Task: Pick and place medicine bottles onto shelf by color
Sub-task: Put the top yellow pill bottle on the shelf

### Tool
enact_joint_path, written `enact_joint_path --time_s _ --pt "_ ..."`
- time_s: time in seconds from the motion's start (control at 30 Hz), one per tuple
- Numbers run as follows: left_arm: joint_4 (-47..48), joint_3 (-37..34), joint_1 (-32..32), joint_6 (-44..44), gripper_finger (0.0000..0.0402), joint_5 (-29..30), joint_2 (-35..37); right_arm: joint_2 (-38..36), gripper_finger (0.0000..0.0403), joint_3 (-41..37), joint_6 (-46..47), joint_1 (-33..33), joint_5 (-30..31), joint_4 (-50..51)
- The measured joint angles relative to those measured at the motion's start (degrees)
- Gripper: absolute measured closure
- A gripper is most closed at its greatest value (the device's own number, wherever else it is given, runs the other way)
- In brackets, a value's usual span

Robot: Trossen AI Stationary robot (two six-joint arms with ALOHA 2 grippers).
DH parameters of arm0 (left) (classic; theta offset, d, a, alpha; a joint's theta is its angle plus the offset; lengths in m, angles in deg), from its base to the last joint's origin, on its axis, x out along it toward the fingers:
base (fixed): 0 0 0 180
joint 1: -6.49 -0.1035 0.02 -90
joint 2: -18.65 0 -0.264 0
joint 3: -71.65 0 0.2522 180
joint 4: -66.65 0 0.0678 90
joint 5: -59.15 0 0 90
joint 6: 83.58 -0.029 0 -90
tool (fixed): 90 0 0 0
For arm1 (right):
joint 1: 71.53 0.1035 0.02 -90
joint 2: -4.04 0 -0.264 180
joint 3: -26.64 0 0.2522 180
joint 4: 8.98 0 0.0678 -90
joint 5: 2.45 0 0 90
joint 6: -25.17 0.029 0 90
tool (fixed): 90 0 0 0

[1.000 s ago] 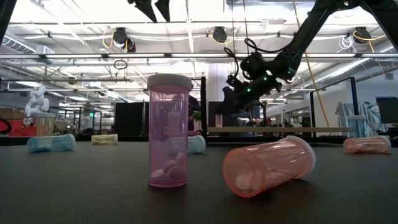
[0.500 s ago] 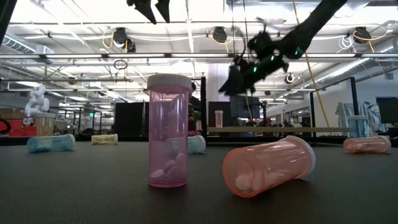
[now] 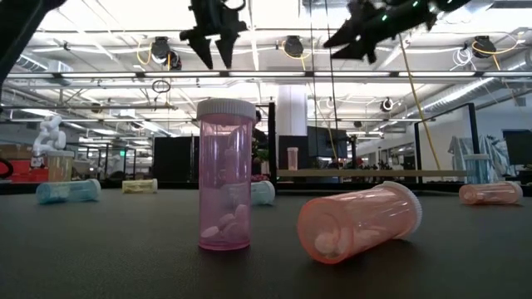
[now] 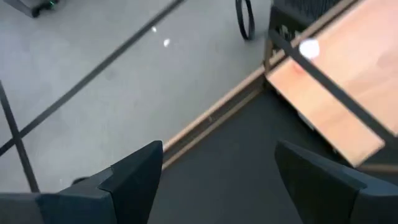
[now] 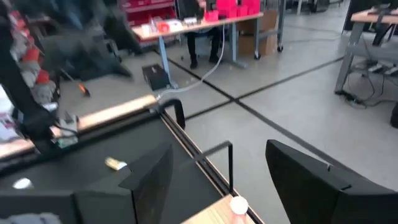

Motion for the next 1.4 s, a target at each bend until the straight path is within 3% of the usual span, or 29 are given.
enact_joint_path --time_s 0.2,0.53,0.8,0.97,1.4 --pt "4.1 -4.0 0.2 -0.4 0.009 -0.1 -3.0 -6.0 0.0151 0.0 1.0 0.0 0.0 6.1" --pt "-3.0 -32.1 -2.9 -0.9 0.0102 -11.6 0.6 -7.8 0.0151 0.0 -4.6 0.0 0.0 20.5" --pt "-9.3 -50.1 -3.1 -2.4 0.0156 -14.7 4.5 -7.8 0.0151 -2.9 -3.5 0.0 -0.3 15.5" --pt "-9.5 -55.9 -3.1 -4.2 0.016 -14.7 5.1 -7.6 0.0151 -3.8 0.4 0.0 -4.6 10.2" --pt "-21.1 -65.0 -3.4 -10.3 0.016 -16.9 5.0 -7.6 0.0151 -4.2 8.3 0.3 -4.6 7.9"
